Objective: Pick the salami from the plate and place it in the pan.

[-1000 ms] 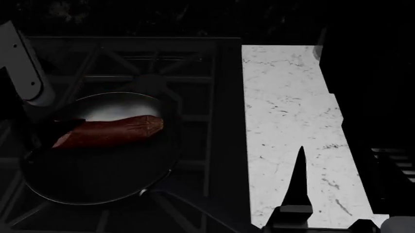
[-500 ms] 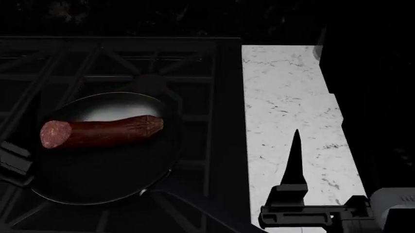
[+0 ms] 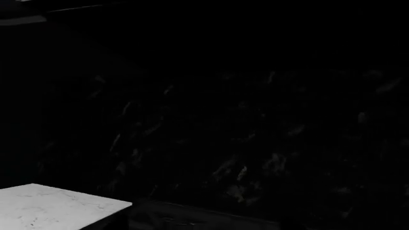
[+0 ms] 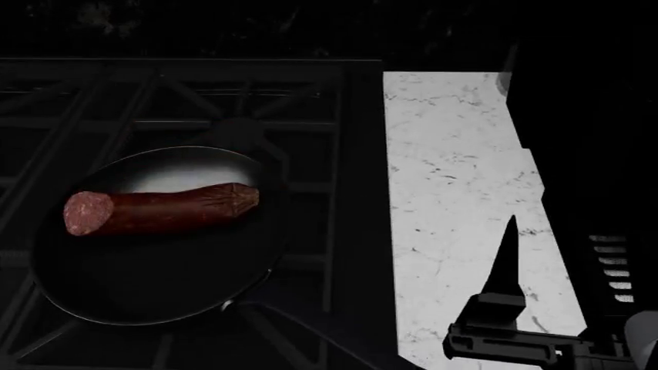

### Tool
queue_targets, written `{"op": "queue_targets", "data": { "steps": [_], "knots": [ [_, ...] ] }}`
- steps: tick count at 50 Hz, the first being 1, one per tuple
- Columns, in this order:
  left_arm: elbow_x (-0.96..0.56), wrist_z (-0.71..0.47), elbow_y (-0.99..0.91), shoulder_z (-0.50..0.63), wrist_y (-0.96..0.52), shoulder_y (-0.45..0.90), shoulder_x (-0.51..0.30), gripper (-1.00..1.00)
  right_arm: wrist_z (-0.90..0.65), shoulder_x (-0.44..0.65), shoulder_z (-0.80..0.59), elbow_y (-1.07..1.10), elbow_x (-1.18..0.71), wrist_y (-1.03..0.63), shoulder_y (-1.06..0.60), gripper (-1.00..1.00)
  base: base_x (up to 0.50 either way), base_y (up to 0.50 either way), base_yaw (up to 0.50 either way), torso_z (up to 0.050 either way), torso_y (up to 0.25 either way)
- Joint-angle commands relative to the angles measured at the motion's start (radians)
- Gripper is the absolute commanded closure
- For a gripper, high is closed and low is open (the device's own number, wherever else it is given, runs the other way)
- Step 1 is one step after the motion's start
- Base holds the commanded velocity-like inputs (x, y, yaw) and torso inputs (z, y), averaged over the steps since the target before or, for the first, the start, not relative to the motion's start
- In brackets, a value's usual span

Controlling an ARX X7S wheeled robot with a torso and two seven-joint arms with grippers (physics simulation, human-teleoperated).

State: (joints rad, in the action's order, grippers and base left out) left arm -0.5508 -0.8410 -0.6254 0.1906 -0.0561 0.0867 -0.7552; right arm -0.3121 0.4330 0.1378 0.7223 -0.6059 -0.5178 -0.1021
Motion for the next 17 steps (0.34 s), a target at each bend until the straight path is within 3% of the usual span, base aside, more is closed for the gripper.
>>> {"op": "queue_targets", "data": {
  "steps": [1, 6, 17],
  "knots": [
    [0.021, -0.048, 0.06, -0.032, 0.073, -0.037, 0.054, -1.0, -0.01, -0.005, 0.018, -0.04, 0.013, 0.02, -0.005, -1.0, 0.0, 0.0, 0.0, 0.0, 0.0],
    [0.021, -0.029, 0.1, -0.02, 0.096, -0.034, 0.077, -1.0, -0.004, -0.009, 0.013, -0.067, 0.022, 0.034, -0.006, -1.0, 0.0, 0.0, 0.0, 0.0, 0.0],
    [0.007, -0.05, 0.051, -0.059, 0.075, -0.034, 0.039, -1.0, -0.023, -0.008, 0.019, -0.053, 0.02, 0.03, -0.018, -1.0, 0.0, 0.0, 0.0, 0.0, 0.0]
  ]
}}
